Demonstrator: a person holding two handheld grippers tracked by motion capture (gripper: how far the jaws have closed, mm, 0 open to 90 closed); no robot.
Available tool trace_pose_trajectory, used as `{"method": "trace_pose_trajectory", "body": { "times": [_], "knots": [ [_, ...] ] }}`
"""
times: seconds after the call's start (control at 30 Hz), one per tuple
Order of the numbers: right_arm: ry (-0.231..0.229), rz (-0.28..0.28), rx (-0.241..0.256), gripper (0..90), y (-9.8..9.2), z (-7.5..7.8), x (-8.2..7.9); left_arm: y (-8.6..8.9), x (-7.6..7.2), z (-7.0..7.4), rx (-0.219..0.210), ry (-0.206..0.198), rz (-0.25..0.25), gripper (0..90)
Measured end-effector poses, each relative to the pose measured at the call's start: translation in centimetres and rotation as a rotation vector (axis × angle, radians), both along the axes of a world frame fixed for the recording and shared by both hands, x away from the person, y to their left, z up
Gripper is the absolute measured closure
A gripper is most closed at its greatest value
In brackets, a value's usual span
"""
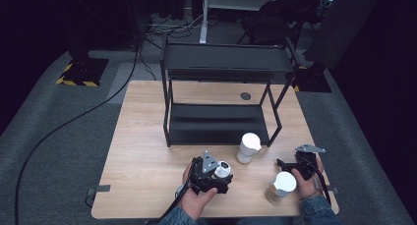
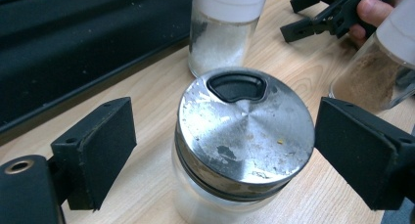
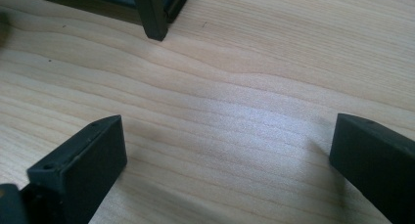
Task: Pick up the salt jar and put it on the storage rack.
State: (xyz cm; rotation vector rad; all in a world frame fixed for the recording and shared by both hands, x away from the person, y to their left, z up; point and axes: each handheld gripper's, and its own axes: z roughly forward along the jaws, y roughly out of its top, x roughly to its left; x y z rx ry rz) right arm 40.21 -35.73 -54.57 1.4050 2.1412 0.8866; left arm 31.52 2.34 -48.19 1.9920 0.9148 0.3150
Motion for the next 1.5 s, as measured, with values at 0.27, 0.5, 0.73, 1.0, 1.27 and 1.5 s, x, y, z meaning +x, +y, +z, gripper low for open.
{"method": "trace_pose_trajectory", "body": {
  "times": [0.27, 0.5, 0.73, 1.0, 1.27, 1.5],
  "knots": [
    [0.000, 0.000, 0.000, 0.0, 0.0, 0.0, 0.0, -0.3, 0.1, -1.0, 0.009, 0.014, -0.004, 10.2],
    [0.000, 0.001, 0.000, 0.0, 0.0, 0.0, 0.0, -0.5, 0.2, -1.7, 0.012, 0.023, -0.005, 10.8],
    [0.000, 0.001, 0.000, 0.0, 0.0, 0.0, 0.0, -0.8, 0.4, -2.5, 0.018, 0.034, -0.005, 12.2],
    [0.000, 0.001, 0.000, 0.0, 0.0, 0.0, 0.0, -0.8, 0.6, -3.2, 0.013, 0.041, -0.014, 25.6],
    [0.000, 0.000, 0.000, 0.0, 0.0, 0.0, 0.0, -0.9, 0.4, -3.1, 0.029, 0.024, -0.027, 28.0],
    [0.000, 0.000, 0.000, 0.0, 0.0, 0.0, 0.0, -0.6, 0.7, -2.7, 0.057, 0.030, -0.014, 28.5]
  ]
}}
